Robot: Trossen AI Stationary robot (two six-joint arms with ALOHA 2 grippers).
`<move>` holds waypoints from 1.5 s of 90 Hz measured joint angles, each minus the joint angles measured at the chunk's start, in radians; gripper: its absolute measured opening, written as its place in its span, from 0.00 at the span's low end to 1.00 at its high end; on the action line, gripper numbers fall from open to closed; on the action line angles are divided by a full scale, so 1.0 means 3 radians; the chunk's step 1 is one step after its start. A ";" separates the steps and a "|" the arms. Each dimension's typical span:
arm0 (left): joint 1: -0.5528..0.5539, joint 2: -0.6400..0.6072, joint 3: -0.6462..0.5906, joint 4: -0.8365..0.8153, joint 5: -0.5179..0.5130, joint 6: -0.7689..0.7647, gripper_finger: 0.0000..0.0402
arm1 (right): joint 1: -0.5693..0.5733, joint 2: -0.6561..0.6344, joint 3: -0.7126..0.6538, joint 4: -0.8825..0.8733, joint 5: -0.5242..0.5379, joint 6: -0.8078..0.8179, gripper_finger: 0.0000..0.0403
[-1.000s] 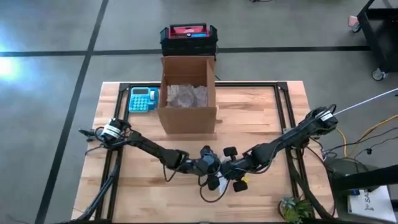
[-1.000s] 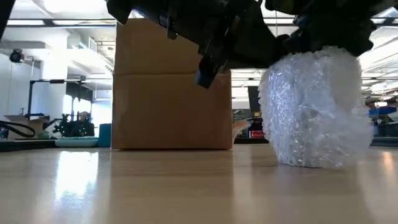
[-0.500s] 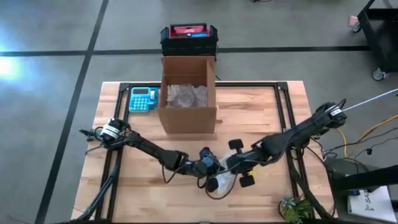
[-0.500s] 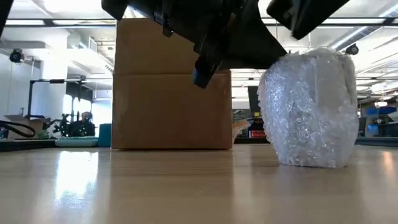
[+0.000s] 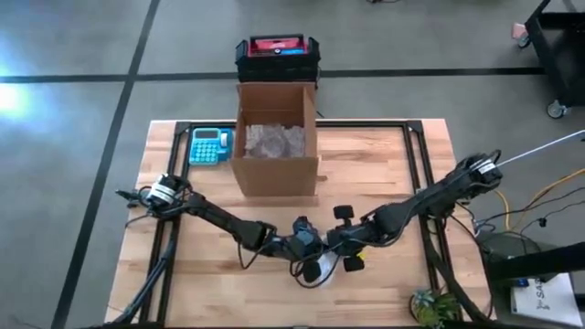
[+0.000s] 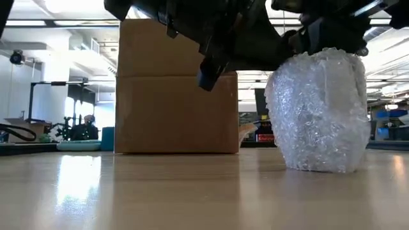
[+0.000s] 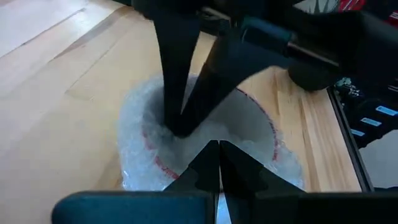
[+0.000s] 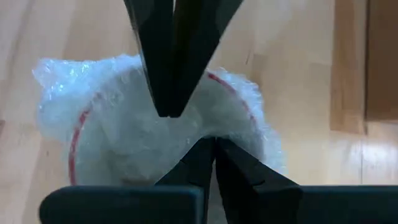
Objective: Wrap mug
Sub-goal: Wrap the white mug using the bubble wrap, then put the wrapped white mug into the box
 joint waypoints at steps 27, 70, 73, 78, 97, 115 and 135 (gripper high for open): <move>0.0000 0.0000 0.0000 0.0009 0.0001 0.0001 0.00 | -0.0005 -0.0089 0.0135 -0.0086 -0.0215 -0.0107 0.02; 0.0004 -0.0001 -0.0001 0.0000 -0.0005 0.0039 0.00 | -0.0006 -0.0170 0.0181 -0.0200 -0.0274 -0.0206 0.25; 0.0004 -0.0001 -0.0001 -0.0001 -0.0004 0.0039 0.00 | -0.0006 -0.0189 0.0181 -0.0206 -0.0275 -0.0241 0.29; 0.0004 -0.0001 -0.0001 -0.0001 -0.0005 0.0039 0.00 | -0.0006 -0.0237 0.0185 -0.0239 -0.0275 -0.0267 0.34; 0.0003 -0.0003 -0.0001 -0.0006 -0.0005 0.0040 0.00 | 0.0014 -0.0434 0.0349 -0.0511 -0.0283 -0.0508 0.48; 0.0003 -0.0003 -0.0001 -0.0009 -0.0005 0.0039 0.00 | 0.0163 -0.0384 0.0347 -0.0477 -0.0708 -0.0529 0.52; -0.0001 -0.0012 -0.0001 -0.0014 0.0081 0.0126 0.00 | 0.0285 -0.0117 0.0409 -0.0377 -0.0427 -0.0627 0.49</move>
